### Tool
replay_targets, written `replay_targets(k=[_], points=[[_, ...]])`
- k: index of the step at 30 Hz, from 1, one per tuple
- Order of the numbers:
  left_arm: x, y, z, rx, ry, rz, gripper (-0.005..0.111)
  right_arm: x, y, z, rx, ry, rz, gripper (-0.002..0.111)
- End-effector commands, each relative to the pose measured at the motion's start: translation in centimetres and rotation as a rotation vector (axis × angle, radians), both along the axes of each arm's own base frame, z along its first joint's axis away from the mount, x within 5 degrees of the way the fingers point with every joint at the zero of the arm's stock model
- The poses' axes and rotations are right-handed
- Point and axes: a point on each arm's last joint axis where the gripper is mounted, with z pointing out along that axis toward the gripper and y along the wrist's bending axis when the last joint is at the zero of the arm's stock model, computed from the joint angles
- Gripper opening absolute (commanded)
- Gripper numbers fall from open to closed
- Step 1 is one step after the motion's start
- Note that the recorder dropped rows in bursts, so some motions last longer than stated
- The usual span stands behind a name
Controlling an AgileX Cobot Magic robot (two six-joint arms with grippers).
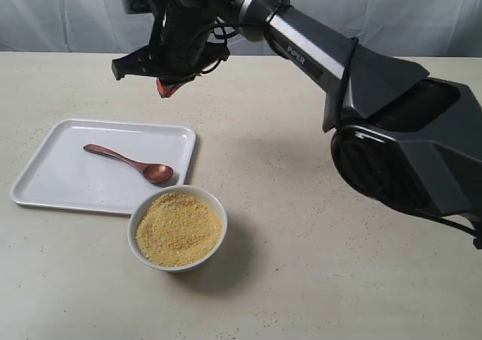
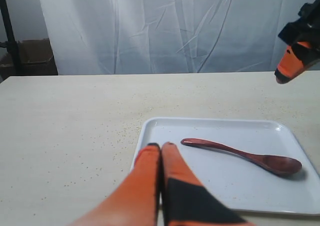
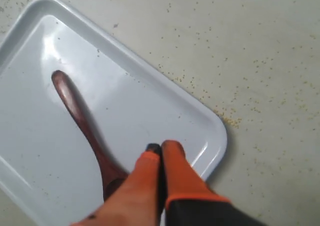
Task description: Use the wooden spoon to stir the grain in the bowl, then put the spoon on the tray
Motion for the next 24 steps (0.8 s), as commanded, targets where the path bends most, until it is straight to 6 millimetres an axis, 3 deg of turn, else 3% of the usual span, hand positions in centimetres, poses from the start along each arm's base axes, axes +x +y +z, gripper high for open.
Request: replay_targets(k=[1,8,15,20,24], points=[[0.0,0.0,0.0,0.0,-0.013,-0.001,0.0,-0.1,-1.7,2.4,-0.025,-0.024,-0.028,0.0],[0.0,0.0,0.0,0.0,-0.013,-0.001,0.0,0.5,-7.6,2.3,-0.136,0.055,-0.135,0.0],[0.0,0.0,0.0,0.0,-0.013,-0.001,0.0,-1.3,-16.9,3.3,-0.195,0.115,-0.288,0.0],[0.0,0.0,0.0,0.0,-0.013,-0.001,0.0,-4.9,-24.3,3.9,-0.171,0.105,-0.432,0.0],[0.0,0.0,0.0,0.0,-0.013,-0.001,0.0,-8.8,-29.0,5.3,-0.117,0.032,-0.559,0.0]])
